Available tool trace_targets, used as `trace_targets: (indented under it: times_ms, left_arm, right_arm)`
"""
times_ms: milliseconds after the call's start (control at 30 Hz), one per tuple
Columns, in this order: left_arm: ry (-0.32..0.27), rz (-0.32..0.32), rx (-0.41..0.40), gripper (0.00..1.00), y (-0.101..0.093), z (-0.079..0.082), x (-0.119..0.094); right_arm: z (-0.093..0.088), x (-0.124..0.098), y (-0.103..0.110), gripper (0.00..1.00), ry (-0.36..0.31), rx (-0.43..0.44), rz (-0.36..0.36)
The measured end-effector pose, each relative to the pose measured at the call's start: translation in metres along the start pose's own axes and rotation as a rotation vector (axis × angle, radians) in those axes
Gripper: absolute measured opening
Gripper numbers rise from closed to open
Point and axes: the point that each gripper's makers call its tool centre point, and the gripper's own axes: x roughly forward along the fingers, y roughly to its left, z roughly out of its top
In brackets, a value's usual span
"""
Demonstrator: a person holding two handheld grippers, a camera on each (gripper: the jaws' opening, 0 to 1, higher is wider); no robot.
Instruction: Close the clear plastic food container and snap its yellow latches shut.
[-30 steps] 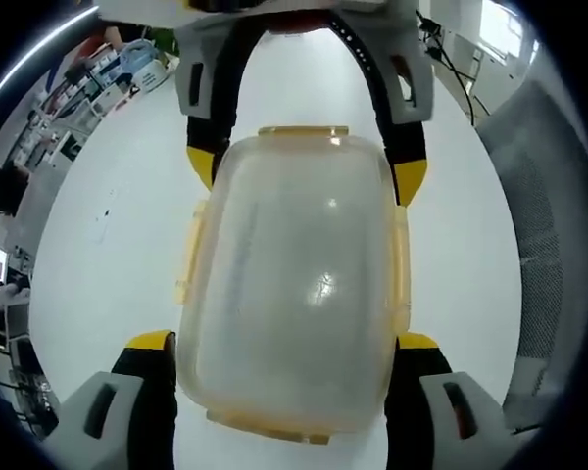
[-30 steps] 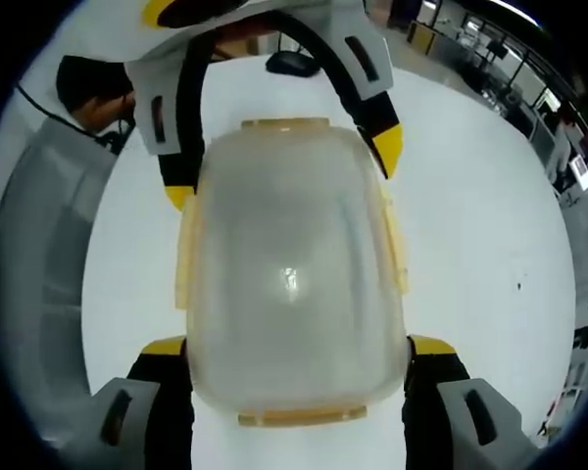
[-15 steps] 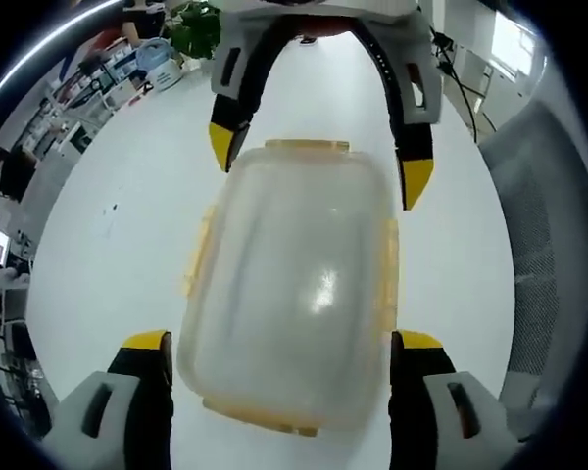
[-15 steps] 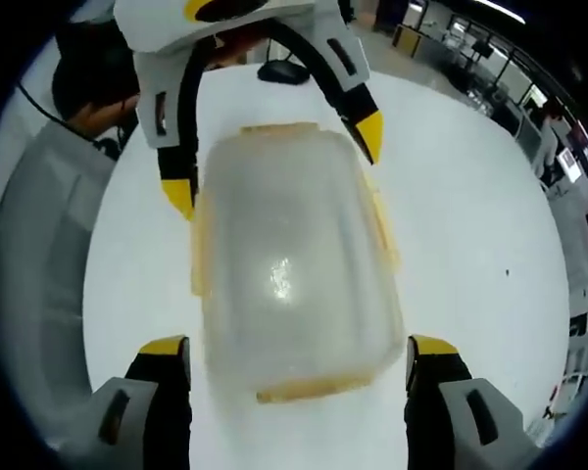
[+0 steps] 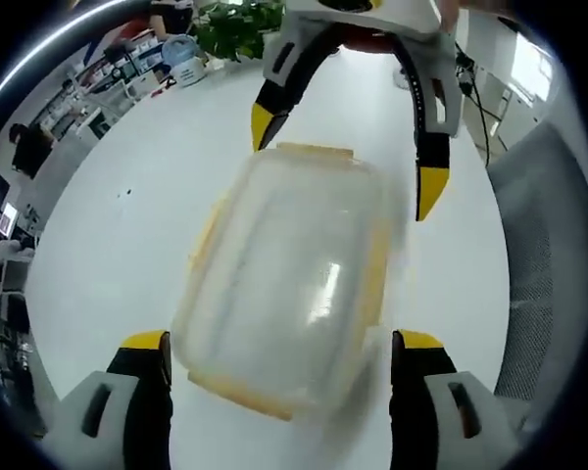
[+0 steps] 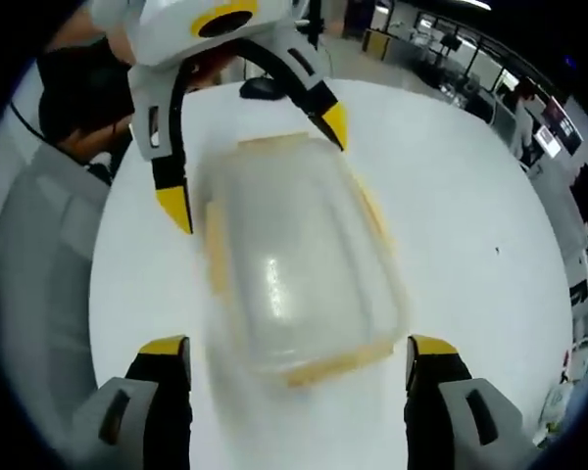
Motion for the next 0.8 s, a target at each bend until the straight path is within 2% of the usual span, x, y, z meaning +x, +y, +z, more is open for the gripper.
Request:
trace_targets:
  times_ms: [233,333,433,567,800]
  left_arm:
    - [-0.040,0.030,-0.065,0.94,-0.003,-0.002,-0.007]
    - [-0.043,0.063,-0.062,0.92,-0.001,-0.004,-0.011]
    - [-0.083,0.079,-0.115,0.92,-0.002,-0.001,-0.016]
    - [-0.075,0.095,-0.114,0.92,-0.005,-0.006,-0.019]
    - [-0.130,0.137,-0.202,0.92,-0.007,-0.006,-0.029]
  right_arm:
    - [0.002,-0.004,0.006,0.91,-0.045,0.045,-0.027]
    - [0.000,-0.006,0.007,0.90,-0.056,0.063,-0.048]
    - [0.000,-0.009,0.005,0.90,-0.076,0.077,-0.083]
    - [0.003,-0.014,0.005,0.90,-0.122,0.104,-0.127]
    - [0.002,-0.023,0.006,0.90,-0.182,0.170,-0.166]
